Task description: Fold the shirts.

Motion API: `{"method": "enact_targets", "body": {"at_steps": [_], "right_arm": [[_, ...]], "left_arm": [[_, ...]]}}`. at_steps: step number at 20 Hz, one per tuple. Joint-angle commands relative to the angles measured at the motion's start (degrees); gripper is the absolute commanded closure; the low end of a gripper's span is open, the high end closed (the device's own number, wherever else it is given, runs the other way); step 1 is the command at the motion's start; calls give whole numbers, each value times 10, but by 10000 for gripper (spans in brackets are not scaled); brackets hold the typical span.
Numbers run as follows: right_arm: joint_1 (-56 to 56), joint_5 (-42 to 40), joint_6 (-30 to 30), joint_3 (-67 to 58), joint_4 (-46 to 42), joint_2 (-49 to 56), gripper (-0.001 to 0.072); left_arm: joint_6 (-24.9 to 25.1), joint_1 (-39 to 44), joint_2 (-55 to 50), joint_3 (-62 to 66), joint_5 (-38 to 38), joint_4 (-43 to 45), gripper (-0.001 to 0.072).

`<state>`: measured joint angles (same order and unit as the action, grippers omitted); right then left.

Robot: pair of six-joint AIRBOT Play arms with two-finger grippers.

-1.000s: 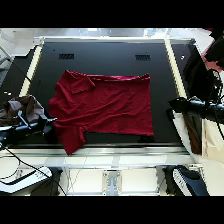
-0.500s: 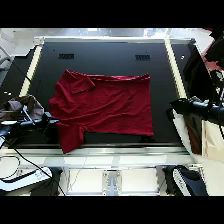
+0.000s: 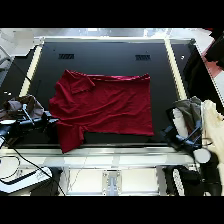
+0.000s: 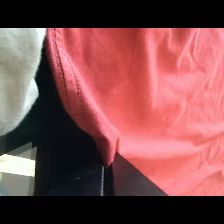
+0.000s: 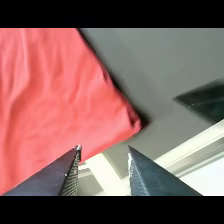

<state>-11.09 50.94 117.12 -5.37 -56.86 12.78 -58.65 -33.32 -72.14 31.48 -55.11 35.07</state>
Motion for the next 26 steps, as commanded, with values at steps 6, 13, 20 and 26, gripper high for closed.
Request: {"method": "enact_targets", "body": {"at_steps": [6, 13, 20, 26], "right_arm": [[1, -79, -64, 88, 151, -10, 365], [1, -61, -171, 19, 142, 109, 365], [1, -12, -260, -27, 147, 299, 363], [1, -97, -266, -29, 182, 320, 327]], "left_arm": [[5, 0, 1, 1, -9, 0, 693], [5, 0, 1, 1, -10, 0, 693], [5, 0, 1, 1, -13, 0, 693], [5, 0, 1, 1, -13, 0, 693]]}}
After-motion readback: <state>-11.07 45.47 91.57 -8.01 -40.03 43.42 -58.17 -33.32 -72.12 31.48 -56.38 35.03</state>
